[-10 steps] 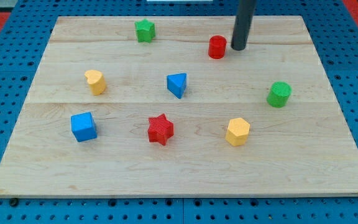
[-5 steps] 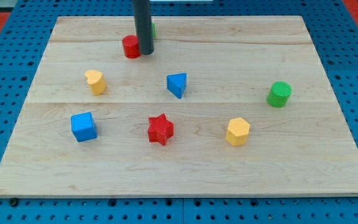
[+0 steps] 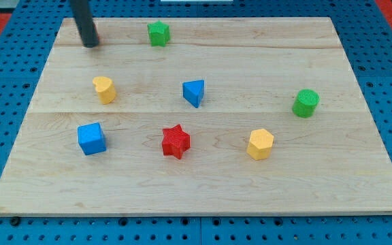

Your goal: Locate the red circle top left corner of the board

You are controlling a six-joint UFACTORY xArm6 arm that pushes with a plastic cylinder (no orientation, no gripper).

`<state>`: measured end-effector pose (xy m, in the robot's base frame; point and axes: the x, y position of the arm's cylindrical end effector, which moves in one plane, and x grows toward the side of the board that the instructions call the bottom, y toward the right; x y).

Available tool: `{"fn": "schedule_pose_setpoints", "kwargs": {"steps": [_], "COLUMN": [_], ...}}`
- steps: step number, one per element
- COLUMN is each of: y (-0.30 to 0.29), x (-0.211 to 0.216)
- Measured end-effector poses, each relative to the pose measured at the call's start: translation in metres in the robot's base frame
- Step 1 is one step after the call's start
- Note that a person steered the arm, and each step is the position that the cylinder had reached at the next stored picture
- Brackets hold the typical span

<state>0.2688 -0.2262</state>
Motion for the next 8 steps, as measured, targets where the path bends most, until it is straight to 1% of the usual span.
{"fn": "schedule_pose_setpoints", "kwargs": {"steps": [1, 2, 3, 4, 5, 6, 8], "y": [-0.020, -0.009, -0.031, -0.006, 0.062, 0.089, 0.076], "x": [-0.011, -0.039, -0.049, -0.046, -0.046, -0.071, -0.078]}}
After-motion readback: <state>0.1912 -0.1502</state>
